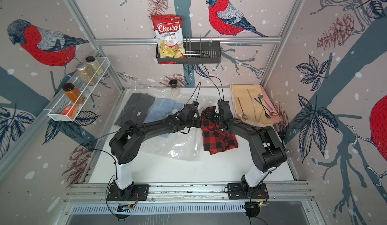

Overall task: Place the folded shirt into the vacuum bag
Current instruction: Place the shirt in the vacuum bag.

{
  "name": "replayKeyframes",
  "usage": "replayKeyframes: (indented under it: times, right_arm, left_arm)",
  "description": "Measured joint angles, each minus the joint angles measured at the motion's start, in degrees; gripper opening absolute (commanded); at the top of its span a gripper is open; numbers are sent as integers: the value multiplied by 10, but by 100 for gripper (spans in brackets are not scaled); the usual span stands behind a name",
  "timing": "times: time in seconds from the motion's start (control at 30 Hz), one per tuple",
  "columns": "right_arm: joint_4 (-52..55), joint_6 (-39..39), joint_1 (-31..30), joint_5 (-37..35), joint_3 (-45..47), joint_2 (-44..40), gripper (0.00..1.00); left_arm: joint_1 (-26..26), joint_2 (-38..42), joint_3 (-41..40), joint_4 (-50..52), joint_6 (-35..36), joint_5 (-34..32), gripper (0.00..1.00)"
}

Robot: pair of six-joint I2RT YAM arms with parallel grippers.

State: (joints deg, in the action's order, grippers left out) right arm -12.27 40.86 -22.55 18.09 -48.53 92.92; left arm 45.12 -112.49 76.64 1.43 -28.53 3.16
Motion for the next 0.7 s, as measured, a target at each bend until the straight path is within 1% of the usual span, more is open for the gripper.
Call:
replayKeyframes:
  times: [0.13,0.3,0.43,0.53,0.63,0.7]
  right_arm:
    - [60,-42,-33,-56,55,-71,52]
    - [117,-69,-112,-142,111,-138,49]
    - [160,-70,-167,-209,142,-174,48]
    - [175,-70,-211,-235,151,-193,48]
    - [189,-64,-240,-264,151,-198,50]
    - [195,-64,-249,-276,151,-196,51]
  left_arm:
    - [0,-8,-3,-9,0,-1,0]
    - [0,-8,-21,-28,0,0,0]
    - [0,-10,-26,-33,0,0,0]
    - [0,-12,-27,-37,-2,0,0]
    - [0,-13,-29,-40,-2,0,0]
    - [0,-13,-30,-42,-3,0,0]
